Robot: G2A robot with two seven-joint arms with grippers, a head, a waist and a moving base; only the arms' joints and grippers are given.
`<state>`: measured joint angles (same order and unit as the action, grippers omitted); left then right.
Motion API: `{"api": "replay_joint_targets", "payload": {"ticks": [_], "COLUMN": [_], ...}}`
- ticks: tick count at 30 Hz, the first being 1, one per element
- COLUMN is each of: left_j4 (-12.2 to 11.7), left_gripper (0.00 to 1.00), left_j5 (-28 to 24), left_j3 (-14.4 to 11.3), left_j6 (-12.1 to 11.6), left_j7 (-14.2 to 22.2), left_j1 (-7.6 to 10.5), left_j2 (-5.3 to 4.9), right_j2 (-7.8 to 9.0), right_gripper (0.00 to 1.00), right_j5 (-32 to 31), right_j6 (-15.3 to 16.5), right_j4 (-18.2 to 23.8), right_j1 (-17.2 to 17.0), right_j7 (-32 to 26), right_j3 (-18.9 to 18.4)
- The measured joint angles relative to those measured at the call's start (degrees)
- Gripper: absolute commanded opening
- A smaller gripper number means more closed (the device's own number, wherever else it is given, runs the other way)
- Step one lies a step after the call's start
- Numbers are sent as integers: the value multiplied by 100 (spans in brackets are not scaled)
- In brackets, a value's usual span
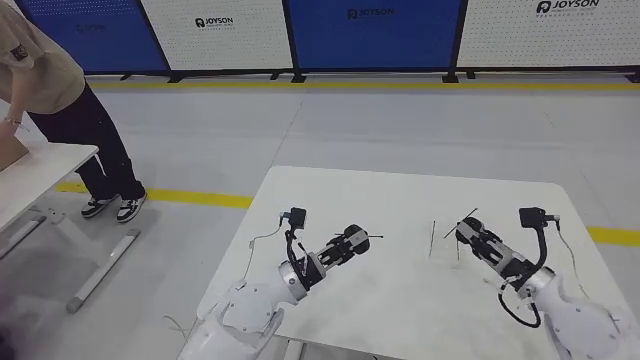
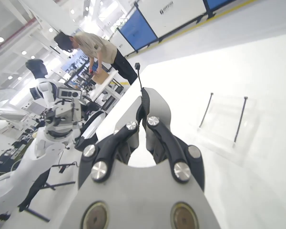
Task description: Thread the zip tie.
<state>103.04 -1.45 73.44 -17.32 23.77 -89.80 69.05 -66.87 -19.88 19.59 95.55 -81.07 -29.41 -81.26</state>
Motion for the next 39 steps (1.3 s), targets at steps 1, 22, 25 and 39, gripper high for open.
{"api": "replay_joint_targets", "payload": {"ticks": [1, 22, 25, 39], "left_j4": [0, -385, -405, -401], "left_gripper": [0, 0, 0, 0], "left_j5": [0, 840, 842, 839], "left_j3": [0, -444, -466, -462], "left_j6": [0, 330, 348, 344], "left_j7": [0, -292, -300, -298], "left_j1": [0, 317, 335, 332], "left_j2": [0, 33, 36, 36], "right_j2": [-5, -21, -21, -2], "right_gripper": [0, 0, 0, 0], "right_j5": [-137, -1450, -1450, 338], "right_j6": [-7, -64, -64, -11], "right_j4": [219, 477, 477, 447], "right_j1": [-171, -509, -509, -447], "right_j7": [323, 1475, 1475, 1324], "right_j3": [85, 493, 493, 760]}}
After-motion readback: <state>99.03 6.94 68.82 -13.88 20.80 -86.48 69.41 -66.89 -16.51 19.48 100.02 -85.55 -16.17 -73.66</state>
